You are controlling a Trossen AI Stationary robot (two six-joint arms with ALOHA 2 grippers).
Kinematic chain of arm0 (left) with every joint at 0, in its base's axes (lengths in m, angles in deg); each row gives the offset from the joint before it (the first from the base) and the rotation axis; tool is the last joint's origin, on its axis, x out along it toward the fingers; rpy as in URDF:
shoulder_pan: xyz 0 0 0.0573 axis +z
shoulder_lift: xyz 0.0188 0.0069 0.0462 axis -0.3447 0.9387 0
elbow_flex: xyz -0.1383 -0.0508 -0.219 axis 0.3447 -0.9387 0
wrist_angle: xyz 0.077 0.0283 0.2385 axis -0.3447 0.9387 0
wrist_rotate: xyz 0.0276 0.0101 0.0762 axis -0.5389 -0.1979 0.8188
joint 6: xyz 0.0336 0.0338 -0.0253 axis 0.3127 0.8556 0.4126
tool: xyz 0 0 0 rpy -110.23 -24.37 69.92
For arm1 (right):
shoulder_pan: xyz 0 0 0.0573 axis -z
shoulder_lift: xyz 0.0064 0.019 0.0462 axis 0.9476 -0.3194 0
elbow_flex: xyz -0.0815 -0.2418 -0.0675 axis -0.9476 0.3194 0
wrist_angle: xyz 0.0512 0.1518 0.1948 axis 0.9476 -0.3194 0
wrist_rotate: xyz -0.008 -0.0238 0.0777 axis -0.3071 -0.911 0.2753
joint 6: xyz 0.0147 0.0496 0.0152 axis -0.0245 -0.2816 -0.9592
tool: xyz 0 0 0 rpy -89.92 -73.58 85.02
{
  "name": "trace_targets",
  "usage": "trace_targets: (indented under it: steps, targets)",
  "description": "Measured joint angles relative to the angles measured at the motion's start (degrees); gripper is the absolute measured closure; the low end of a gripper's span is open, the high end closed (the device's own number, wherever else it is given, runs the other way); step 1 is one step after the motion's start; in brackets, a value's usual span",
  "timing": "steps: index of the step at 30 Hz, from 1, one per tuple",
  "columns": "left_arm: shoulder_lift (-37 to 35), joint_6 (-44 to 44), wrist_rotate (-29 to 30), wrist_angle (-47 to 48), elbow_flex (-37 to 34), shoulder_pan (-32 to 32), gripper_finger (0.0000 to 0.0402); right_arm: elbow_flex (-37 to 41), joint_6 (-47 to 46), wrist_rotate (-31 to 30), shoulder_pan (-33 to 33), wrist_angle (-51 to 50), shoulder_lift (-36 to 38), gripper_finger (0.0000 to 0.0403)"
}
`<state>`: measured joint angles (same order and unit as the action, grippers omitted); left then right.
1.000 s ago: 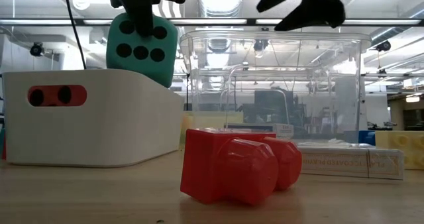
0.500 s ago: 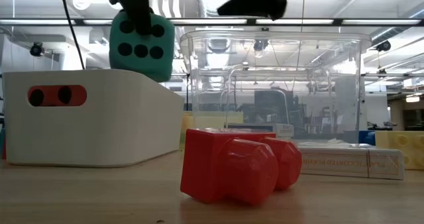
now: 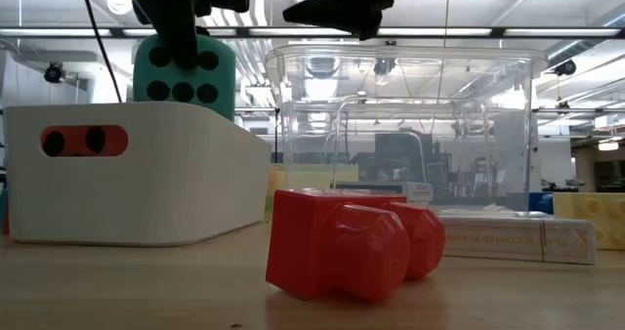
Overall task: Pick & Place Toys
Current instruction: Put the blue dice into the white bin
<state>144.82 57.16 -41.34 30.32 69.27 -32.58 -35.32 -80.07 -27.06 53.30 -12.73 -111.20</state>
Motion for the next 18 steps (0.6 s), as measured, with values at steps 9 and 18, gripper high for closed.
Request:
trace_targets:
  steps: [9, 18]
  targets:
    - [-0.2, 0.0, -0.9, 0.0, 0.0, 0.0, 0.0002, 0.0, -3.9, 1.0, 0.3, 1.1, -0.1, 0.0078]
    - [-0.2, 0.0, -0.9, -0.1, 0.0, 0.0, 0.0002, -0.1, -7.3, -1.4, 0.3, 1.7, -0.4, 0.0078]
